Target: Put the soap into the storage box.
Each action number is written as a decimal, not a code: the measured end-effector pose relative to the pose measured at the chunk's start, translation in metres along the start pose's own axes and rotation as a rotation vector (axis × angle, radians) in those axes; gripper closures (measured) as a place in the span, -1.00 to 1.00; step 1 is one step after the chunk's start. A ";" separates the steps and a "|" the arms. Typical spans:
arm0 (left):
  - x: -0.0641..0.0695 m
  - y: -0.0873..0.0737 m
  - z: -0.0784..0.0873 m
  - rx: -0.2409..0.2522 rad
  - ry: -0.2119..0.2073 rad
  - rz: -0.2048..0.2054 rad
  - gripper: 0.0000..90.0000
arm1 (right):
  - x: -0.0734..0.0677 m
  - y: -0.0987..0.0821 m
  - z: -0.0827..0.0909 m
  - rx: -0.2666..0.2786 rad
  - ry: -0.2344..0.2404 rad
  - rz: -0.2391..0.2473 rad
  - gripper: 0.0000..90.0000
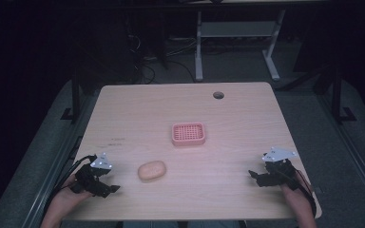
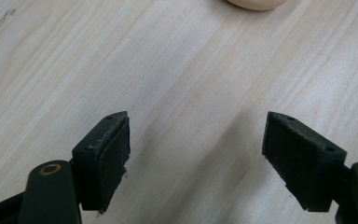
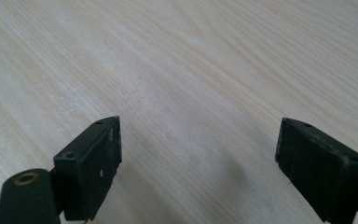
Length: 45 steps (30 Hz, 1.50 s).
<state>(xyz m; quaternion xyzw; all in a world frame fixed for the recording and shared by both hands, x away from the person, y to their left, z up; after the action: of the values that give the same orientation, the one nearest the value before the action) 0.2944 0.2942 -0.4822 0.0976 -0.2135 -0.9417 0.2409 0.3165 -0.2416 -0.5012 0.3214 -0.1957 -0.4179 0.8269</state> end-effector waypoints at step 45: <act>0.022 0.076 -0.020 -0.036 -0.045 -0.181 -0.51 | -0.011 0.003 0.001 0.015 0.017 0.020 -0.69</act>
<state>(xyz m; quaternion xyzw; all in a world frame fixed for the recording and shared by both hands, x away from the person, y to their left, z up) 0.3128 0.2159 -0.4679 0.0911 -0.1922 -0.9653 0.1518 0.3114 -0.2316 -0.4987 0.3292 -0.1950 -0.4052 0.8303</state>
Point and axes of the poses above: each handheld gripper's, and its own axes: z roughly backward along the jaws, y roughly out of its top, x roughly to its right, the point moved 5 cm from there along -z, roughly forward along the jaws, and after that the axes turned 7 degrees about -z, right-handed, at the moved point
